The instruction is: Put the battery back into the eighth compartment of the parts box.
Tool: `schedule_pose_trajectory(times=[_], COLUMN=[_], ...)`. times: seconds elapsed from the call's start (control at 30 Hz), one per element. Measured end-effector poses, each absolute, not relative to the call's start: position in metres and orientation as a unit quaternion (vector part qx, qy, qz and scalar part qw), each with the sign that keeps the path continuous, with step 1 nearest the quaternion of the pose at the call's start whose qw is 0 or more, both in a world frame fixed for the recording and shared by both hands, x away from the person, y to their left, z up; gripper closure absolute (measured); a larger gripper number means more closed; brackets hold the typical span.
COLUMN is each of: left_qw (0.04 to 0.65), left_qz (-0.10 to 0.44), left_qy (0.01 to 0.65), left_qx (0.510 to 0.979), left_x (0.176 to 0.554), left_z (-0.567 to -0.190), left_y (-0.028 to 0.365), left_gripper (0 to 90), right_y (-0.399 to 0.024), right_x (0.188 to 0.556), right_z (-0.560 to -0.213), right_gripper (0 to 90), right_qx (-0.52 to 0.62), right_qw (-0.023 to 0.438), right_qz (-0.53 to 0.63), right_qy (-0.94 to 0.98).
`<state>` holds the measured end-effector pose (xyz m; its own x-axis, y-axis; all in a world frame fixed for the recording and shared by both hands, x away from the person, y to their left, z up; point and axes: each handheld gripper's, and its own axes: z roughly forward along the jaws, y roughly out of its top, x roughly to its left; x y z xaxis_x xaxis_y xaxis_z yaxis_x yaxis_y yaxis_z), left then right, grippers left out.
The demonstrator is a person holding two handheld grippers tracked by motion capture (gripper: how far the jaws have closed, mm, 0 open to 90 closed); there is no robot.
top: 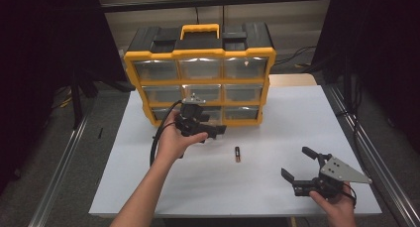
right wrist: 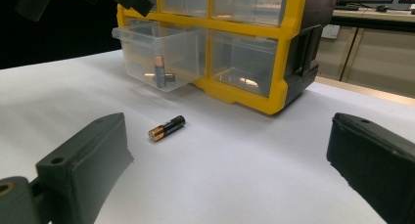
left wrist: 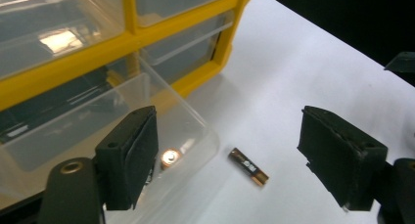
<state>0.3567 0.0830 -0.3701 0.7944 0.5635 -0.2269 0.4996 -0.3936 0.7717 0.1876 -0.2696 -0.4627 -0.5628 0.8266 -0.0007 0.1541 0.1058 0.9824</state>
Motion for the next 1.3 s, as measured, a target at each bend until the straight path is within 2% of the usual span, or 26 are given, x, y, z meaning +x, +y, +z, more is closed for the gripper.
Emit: schedule_pose_trajectory(times=[0.8,1.3], left_qw=[0.448,0.437], left_qz=[0.009,0.021], left_qy=[0.284,0.289], left_qx=[0.848,0.851], left_x=[0.332,0.323], left_z=[-0.389,-0.410], left_y=[0.064,0.053], left_gripper=[20.3,21.2], right_y=[-0.270,-0.269], right_x=[0.187,0.188], right_z=[-0.462,-0.462], right_gripper=[1.4,1.4], right_qx=[0.361,0.359], right_qw=[0.299,0.299], right_qz=[0.564,0.564], right_qy=[0.680,0.681])
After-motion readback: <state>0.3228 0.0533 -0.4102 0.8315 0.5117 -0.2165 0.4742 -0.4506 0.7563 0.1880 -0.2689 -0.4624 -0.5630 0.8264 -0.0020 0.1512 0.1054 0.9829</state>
